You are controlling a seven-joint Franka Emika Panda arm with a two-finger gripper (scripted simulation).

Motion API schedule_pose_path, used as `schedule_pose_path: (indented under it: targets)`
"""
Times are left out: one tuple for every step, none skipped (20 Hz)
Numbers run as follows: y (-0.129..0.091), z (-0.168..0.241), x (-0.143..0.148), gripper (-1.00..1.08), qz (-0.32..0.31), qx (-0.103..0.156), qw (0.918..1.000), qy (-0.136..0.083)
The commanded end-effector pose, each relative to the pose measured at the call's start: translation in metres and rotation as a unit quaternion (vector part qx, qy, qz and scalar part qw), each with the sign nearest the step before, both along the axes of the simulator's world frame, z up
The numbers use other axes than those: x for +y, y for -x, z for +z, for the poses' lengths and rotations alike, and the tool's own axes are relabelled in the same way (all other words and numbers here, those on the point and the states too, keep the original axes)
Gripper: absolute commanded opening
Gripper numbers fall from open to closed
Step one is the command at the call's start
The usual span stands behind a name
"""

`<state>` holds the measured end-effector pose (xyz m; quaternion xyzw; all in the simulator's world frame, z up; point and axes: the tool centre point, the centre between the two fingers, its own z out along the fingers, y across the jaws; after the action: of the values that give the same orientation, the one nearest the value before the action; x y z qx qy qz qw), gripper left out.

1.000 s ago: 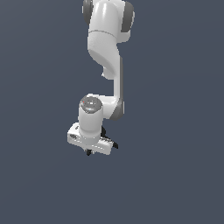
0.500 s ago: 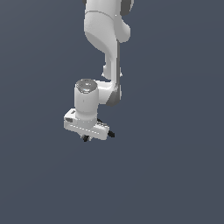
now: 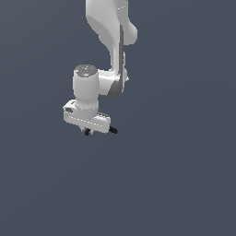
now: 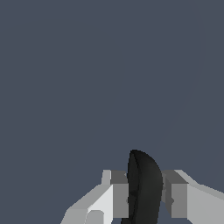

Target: Pick up the object and move it to a goal position.

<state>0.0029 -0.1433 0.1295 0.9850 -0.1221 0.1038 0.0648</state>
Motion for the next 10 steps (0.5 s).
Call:
schedule_pose_path:
  targets:
    - [0.009, 0.009, -0.003, -1.0, 0.0, -0.001, 1.0, 0.0]
    - [0.012, 0.011, -0.004, -1.0, 0.0, -0.001, 1.0, 0.0]
    - [0.014, 0.013, -0.005, -1.0, 0.0, -0.001, 1.0, 0.0]
    - [0.017, 0.015, -0.006, -1.0, 0.0, -0.001, 1.0, 0.0]
    - [0.019, 0.016, -0.007, -1.0, 0.0, -0.002, 1.0, 0.001]
    - [0.02, 0.018, -0.007, -1.0, 0.0, -0.002, 1.0, 0.001]
    - [0.021, 0.019, -0.008, -1.0, 0.0, -0.002, 1.0, 0.001]
    - [0.022, 0.019, -0.008, -1.0, 0.0, -0.002, 1.0, 0.001]
    - [0.023, 0.02, -0.009, -1.0, 0.0, -0.002, 1.0, 0.001]
    - [0.023, 0.02, -0.009, -1.0, 0.0, -0.001, 1.0, 0.001]
